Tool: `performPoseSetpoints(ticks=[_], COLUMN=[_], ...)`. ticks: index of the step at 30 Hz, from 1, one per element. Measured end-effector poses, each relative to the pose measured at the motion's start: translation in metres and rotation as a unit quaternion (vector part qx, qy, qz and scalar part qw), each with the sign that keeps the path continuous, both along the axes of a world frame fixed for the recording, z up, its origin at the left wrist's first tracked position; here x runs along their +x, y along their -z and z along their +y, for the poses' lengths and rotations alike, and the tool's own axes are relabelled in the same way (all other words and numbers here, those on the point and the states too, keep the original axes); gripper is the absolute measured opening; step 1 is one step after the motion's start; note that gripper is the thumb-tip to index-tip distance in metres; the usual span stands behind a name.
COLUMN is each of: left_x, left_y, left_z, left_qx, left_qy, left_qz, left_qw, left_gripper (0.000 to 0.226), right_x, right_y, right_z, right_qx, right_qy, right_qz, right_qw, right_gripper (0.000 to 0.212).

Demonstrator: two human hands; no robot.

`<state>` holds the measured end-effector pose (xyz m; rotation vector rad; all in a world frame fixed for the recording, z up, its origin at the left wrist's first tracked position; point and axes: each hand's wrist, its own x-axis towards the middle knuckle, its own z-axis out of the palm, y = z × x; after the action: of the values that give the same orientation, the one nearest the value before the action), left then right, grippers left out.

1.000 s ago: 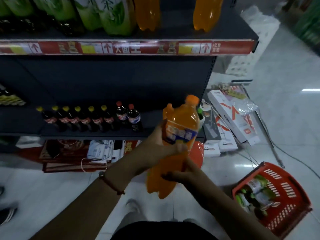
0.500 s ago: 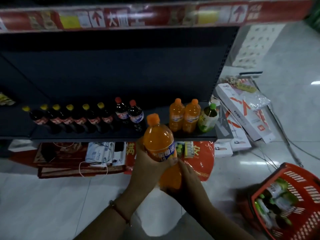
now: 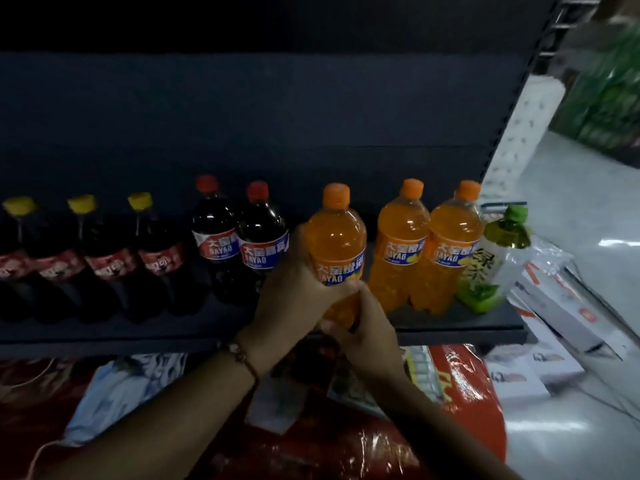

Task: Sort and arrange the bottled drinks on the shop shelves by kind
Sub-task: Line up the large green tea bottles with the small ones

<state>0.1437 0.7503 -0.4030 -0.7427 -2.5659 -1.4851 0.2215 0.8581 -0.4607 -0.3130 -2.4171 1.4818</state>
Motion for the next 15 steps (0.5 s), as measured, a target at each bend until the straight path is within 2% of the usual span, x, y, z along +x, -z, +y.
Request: performPoseSetpoints(ticks=[2, 7, 12, 15], left_x=[-0.010, -0.030, -0.032, -0.031], left_y=[0.020, 0.049, 0.049, 0.048], left_z=[0.008, 0.031, 0.046, 0.047], left_qx=[0.008, 0.043, 0.032, 0.016], left_qy=[0.003, -0.002, -0.028, -0.045], left_qz=[0.040, 0.075, 0.089, 0.101], left_qw=[0.999, 0.996, 0.995, 0.994], left_gripper=[0.094, 0.102, 0.115, 0.112], right_x=[-0.010, -0.033, -0.028, -0.014], right_y=[0.018, 0.052, 0.043, 0.028], right_z=[0.006, 0.019, 0.017, 0.028], right_qx=[0.019, 0.041, 0.026, 0.103], right_qy=[0.012, 0.049, 0.016, -0.035], right_qz=[-0.004, 0.026, 0.016, 0.008], right_qw=[1.000, 0.998, 0.999, 0.994], right_gripper=[0.050, 0.075, 0.077, 0.075])
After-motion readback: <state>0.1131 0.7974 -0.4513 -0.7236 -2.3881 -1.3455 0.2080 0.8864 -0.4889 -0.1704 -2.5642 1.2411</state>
